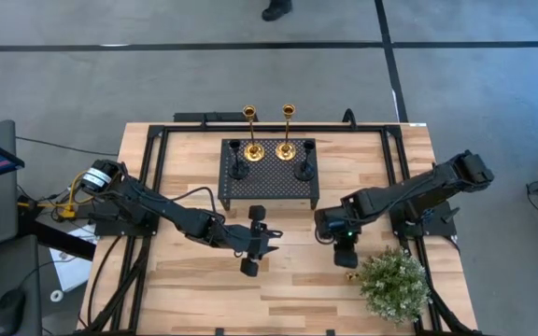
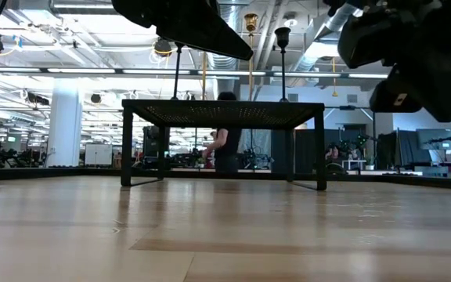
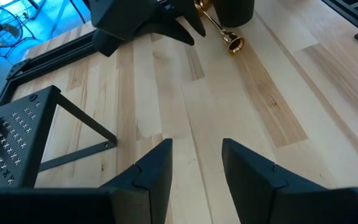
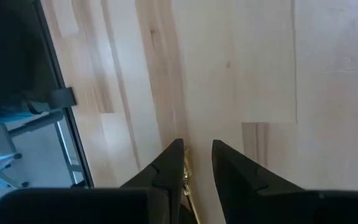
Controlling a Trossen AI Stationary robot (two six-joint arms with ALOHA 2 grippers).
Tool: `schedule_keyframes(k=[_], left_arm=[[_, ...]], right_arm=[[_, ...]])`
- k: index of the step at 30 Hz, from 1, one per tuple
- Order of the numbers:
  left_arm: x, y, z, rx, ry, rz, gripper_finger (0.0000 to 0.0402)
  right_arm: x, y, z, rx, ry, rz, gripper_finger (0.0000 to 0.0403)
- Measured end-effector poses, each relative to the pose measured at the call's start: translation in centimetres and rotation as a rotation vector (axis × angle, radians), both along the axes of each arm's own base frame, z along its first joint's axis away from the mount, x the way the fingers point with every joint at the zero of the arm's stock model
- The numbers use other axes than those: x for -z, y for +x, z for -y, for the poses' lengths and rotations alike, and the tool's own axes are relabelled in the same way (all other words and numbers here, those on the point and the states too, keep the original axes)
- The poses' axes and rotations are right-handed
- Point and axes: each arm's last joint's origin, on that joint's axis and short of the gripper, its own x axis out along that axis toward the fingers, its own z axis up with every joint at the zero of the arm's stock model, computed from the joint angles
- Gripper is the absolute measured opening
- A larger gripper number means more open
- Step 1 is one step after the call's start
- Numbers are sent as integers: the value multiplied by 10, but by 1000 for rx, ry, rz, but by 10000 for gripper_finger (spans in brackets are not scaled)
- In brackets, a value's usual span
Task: Pick & Place candle stick holders
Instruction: Put the gold candle holder on the shelf
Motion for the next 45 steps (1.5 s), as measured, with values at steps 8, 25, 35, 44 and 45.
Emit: schedule_keyframes(k=[8,25,35,44,45], left_arm=[[0,0,0,0,1,-1,140],[0,0,0,0,1,-2,140],[0,0,0,0,1,-2,140],[0,0,0,0,1,-3,140],[0,0,0,0,1,-2,140]], right_arm=[[1,-3,12,51,-8,-66,75],[0,-15,21,114,159,-287,75],[0,-12,20,108,164,-249,75],[0,-10,20,101,169,-224,75],[0,-10,20,101,169,-224,75]])
